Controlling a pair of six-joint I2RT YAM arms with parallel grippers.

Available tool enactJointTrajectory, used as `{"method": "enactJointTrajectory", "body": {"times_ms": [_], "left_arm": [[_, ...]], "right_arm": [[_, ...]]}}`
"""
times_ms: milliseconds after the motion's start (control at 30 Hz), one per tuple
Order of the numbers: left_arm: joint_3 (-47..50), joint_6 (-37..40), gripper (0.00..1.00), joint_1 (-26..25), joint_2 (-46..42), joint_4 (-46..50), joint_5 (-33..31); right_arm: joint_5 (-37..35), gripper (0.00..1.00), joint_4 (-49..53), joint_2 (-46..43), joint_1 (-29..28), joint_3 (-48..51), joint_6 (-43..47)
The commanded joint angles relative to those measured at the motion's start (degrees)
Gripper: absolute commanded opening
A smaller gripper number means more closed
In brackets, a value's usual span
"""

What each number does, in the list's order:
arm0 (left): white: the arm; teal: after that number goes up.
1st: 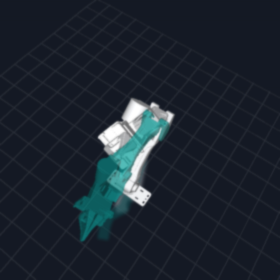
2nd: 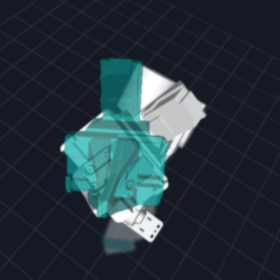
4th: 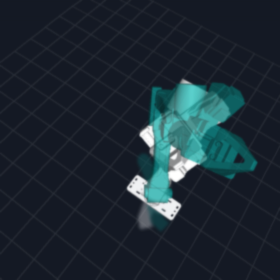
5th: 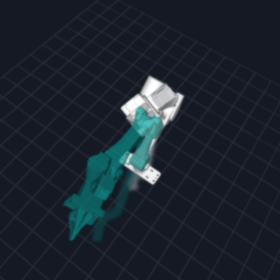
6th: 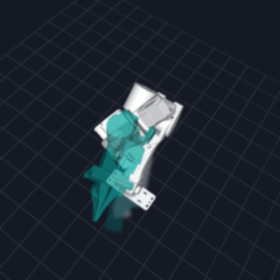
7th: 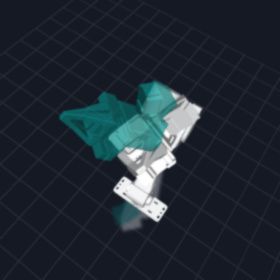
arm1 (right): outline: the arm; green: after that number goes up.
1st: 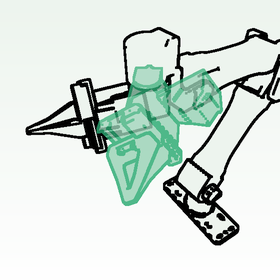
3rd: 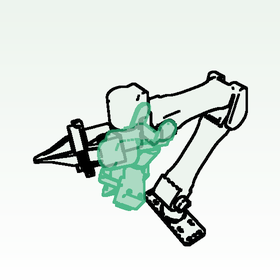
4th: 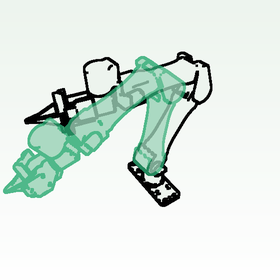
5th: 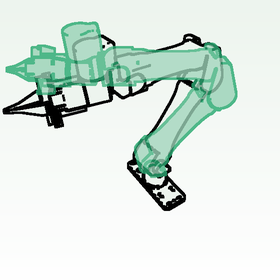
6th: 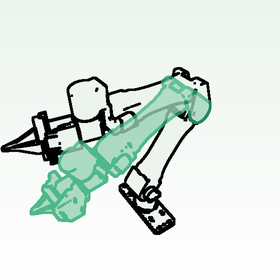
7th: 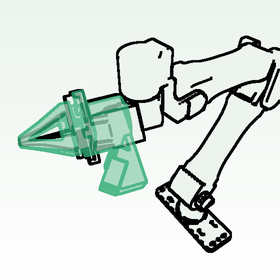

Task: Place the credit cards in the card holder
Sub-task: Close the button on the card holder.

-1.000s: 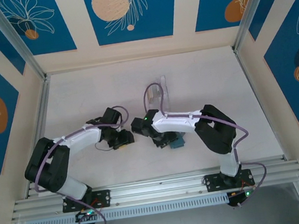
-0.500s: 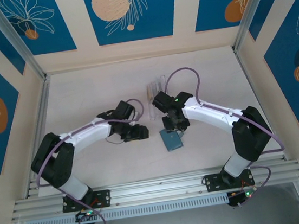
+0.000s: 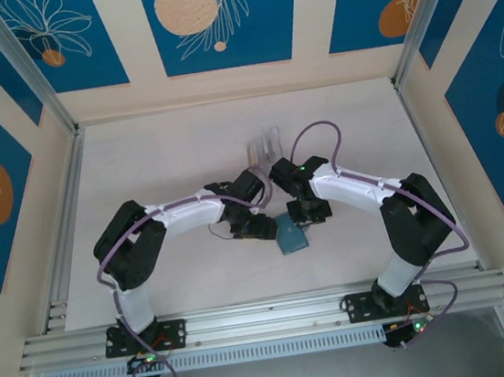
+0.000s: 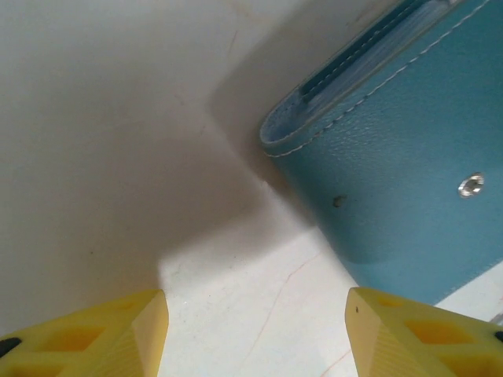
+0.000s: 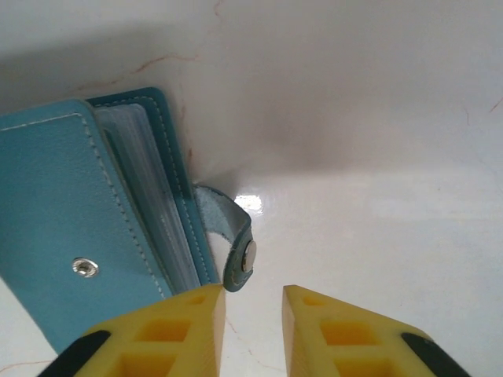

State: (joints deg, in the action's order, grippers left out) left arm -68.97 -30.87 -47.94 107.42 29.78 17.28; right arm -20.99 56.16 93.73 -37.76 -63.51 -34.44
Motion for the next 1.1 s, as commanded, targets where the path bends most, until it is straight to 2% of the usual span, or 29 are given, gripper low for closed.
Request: {"method": "enactJointTrajectory", "body": {"times_ms": [0,533,700,1067], "left_arm": [[-2.6,2.8,0.61,-1.6,1.5,1.2,-1.2],[-6.1,5.7,0.60,-4.3,7.2,4.2,-6.6],[-6.5,5.6,0.59,-4.5,7.8,4.4,-6.9],[-5.0,0.5,0.61,-2.2,-0.3,0.7,-2.4]], "right_arm": [[-0.3,0.23,-0.6,1.0,-0.2,0.6,0.7],[2.3,0.00,-2.6,-1.2,1.4,2.2,2.6],[5.9,0.00,-4.2,-4.1,2.4,3.4,4.2],[12.5,0.00,-7.0,-7.8,6.5,7.0,5.1]]}}
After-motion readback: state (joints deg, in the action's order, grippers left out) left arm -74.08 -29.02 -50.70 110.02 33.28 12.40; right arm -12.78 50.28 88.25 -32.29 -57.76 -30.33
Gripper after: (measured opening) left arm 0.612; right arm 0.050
